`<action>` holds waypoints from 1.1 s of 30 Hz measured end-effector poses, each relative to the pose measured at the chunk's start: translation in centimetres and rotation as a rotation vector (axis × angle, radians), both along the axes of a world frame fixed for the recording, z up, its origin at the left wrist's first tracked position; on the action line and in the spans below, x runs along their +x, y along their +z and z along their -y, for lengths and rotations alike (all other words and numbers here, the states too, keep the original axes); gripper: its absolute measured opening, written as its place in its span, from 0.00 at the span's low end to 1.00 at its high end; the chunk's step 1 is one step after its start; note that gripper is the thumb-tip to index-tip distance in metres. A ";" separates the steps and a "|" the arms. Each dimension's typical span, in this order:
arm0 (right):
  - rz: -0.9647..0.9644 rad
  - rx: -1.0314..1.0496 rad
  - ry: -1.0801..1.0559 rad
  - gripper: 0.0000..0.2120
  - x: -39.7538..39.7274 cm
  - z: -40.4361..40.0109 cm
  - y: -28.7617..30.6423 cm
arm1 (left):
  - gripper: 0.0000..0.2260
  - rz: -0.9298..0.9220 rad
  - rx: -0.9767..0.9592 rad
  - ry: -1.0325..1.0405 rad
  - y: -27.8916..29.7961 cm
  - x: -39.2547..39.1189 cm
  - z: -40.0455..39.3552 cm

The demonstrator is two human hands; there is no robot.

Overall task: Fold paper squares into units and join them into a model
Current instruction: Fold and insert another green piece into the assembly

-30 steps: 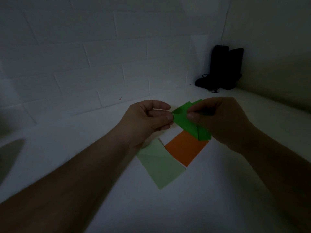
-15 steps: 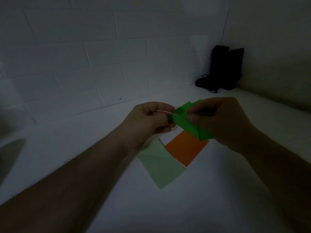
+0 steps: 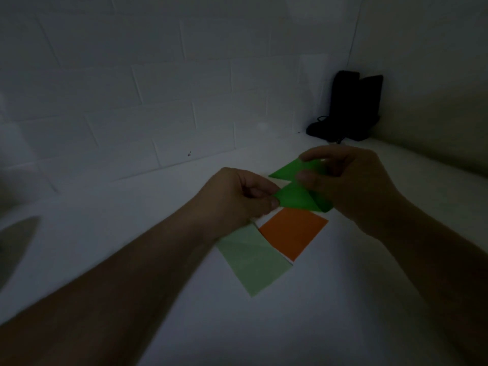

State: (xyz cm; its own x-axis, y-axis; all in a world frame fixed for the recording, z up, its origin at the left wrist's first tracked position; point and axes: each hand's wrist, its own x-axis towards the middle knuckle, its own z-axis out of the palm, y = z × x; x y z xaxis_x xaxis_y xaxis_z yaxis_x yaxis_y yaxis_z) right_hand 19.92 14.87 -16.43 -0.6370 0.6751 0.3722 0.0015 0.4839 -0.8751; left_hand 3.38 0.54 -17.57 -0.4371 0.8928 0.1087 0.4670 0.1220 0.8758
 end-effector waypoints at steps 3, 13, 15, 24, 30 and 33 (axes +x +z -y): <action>-0.131 -0.345 -0.028 0.07 0.2 -0.8 0.8 | 0.08 0.358 0.073 0.005 0.4 0.1 0.0; -0.182 -0.579 0.312 0.21 -1.2 2.1 -0.2 | 0.13 0.817 0.247 0.010 0.3 1.5 -0.9; -0.206 -0.555 0.304 0.23 -1.4 2.3 -0.3 | 0.12 0.812 0.261 0.007 0.2 1.7 -0.9; -0.200 -0.537 0.204 0.23 -1.3 2.0 -0.2 | 0.10 0.809 0.274 0.012 0.0 2.3 -1.1; -0.198 -0.544 0.197 0.19 -1.3 1.8 -0.3 | 0.10 0.731 0.290 0.043 0.0 2.2 -1.0; -0.184 -0.523 0.204 0.18 -1.3 1.8 -0.4 | 0.09 0.613 0.299 0.047 -0.1 2.2 -1.1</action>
